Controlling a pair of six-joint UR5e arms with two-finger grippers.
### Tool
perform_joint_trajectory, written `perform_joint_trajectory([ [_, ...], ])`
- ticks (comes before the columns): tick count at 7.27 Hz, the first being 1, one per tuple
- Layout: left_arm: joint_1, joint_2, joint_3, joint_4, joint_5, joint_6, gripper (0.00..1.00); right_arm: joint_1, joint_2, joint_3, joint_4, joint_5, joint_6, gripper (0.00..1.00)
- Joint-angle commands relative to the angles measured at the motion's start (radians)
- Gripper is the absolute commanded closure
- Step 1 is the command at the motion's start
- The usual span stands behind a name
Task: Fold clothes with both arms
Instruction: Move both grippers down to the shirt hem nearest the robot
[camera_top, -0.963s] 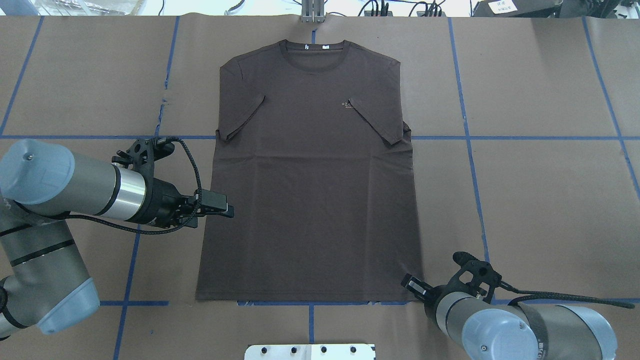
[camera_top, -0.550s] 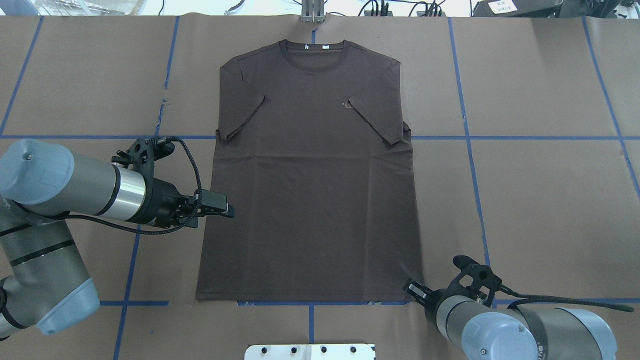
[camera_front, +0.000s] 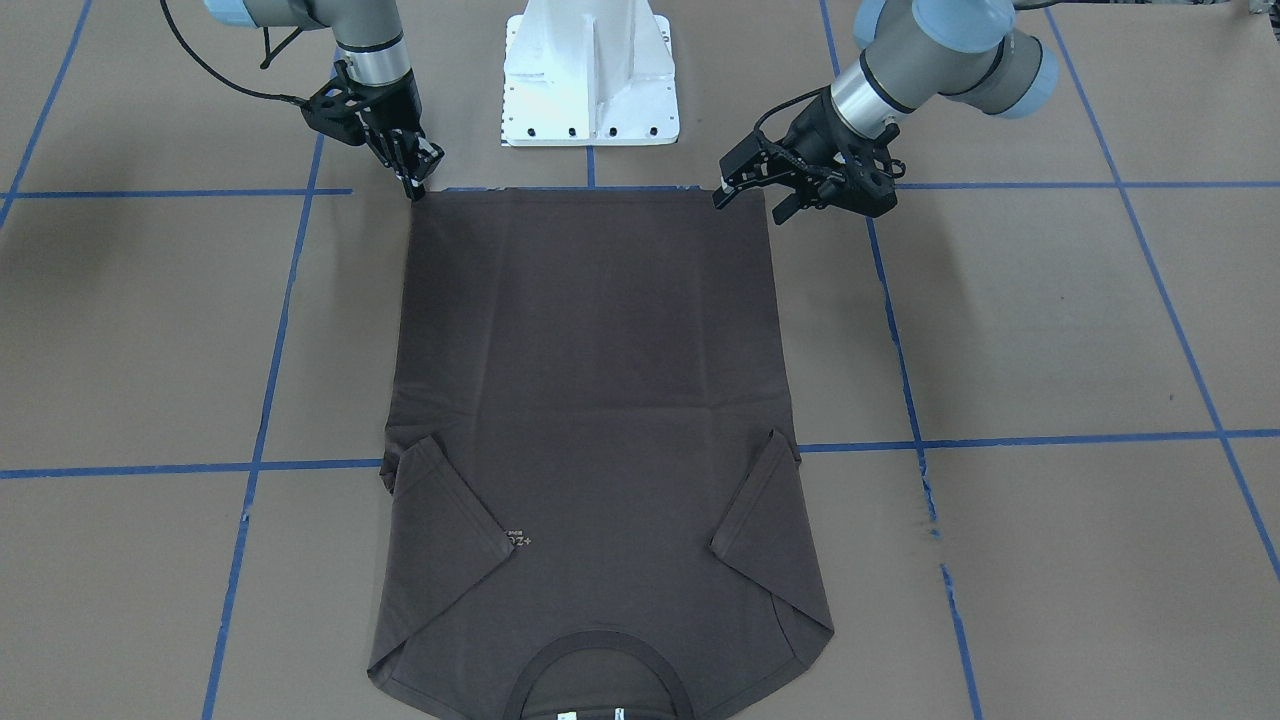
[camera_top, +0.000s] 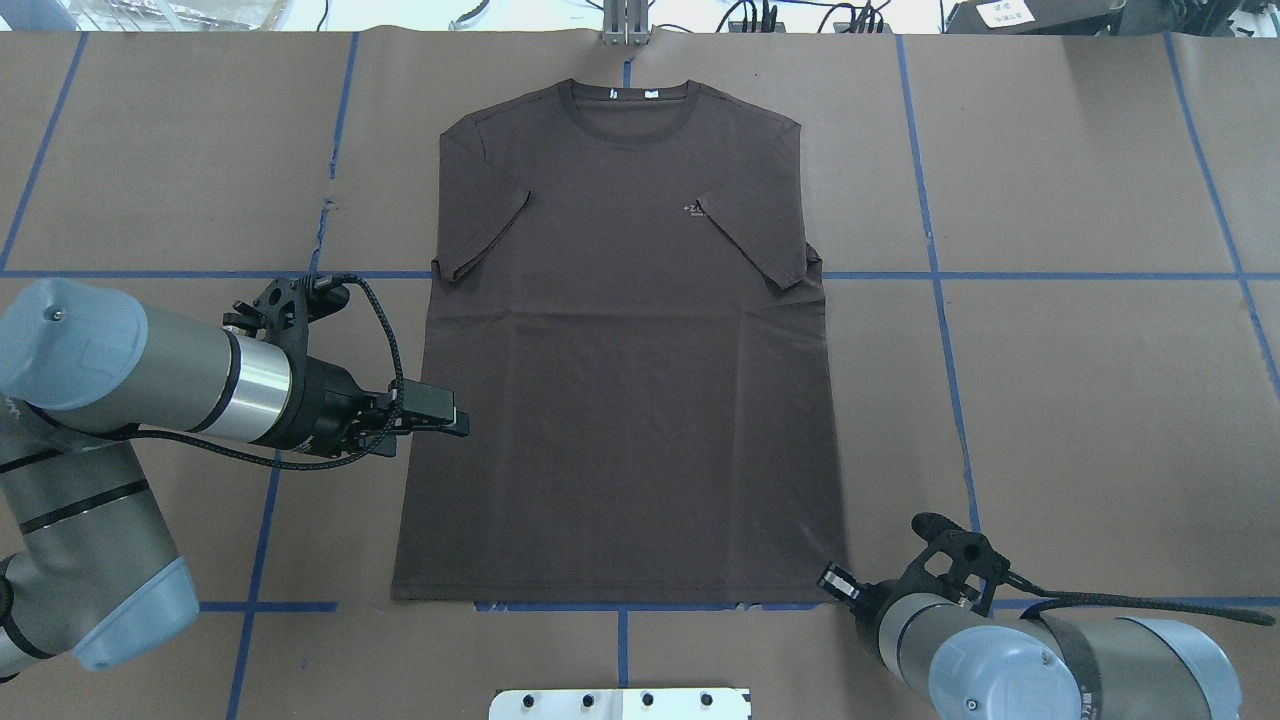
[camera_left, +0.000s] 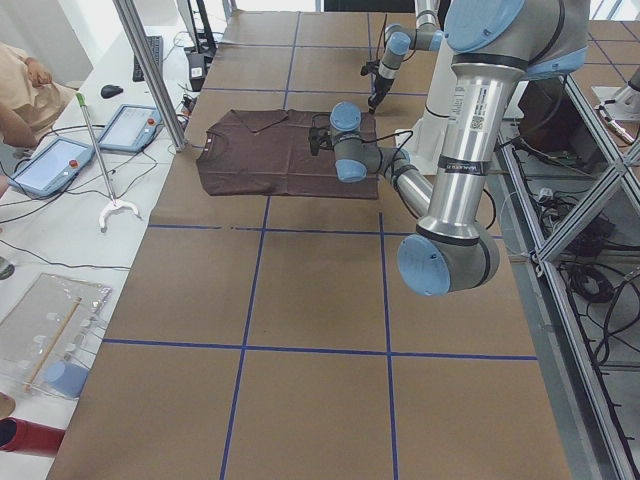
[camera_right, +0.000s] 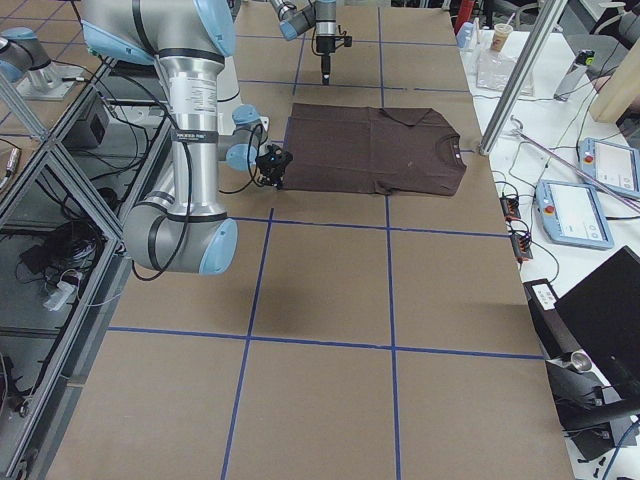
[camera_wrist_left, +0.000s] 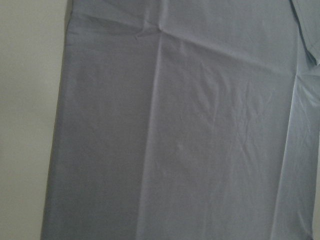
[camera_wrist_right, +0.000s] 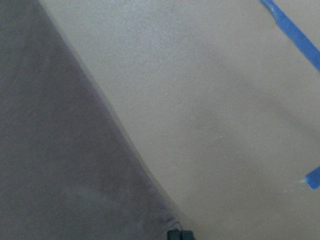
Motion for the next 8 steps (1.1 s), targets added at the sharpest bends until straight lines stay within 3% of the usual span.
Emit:
perform_joint_trajectory([
  [1, 0.018, 0.003, -0.006, 0.0, 0.004, -0.089, 0.01, 0.001, -0.001, 0.012, 0.0, 0.011, 0.0, 1.0],
  [2, 0.062, 0.006, -0.004, 0.008, 0.057, -0.162, 0.02, 0.004, -0.005, 0.047, 0.0, 0.017, 0.0, 1.0],
  [3, 0.131, 0.009, -0.004, 0.026, 0.179, -0.182, 0.02, 0.004, -0.025, 0.072, 0.0, 0.032, 0.0, 1.0],
  [4, 0.219, 0.003, -0.027, 0.16, 0.331, -0.227, 0.02, 0.004, -0.031, 0.076, 0.0, 0.034, 0.0, 1.0],
  [5, 0.245, 0.006, -0.079, 0.258, 0.367, -0.23, 0.02, 0.004, -0.031, 0.075, 0.0, 0.033, 0.0, 1.0],
  [6, 0.28, 0.055, -0.083, 0.273, 0.403, -0.253, 0.03, 0.004, -0.031, 0.076, 0.0, 0.034, 0.0, 1.0],
  [7, 0.314, 0.088, -0.081, 0.275, 0.459, -0.278, 0.06, 0.004, -0.031, 0.075, 0.0, 0.034, 0.0, 1.0],
  [8, 0.317, 0.093, -0.08, 0.275, 0.458, -0.29, 0.14, 0.004, -0.031, 0.075, 0.0, 0.034, 0.0, 1.0],
])
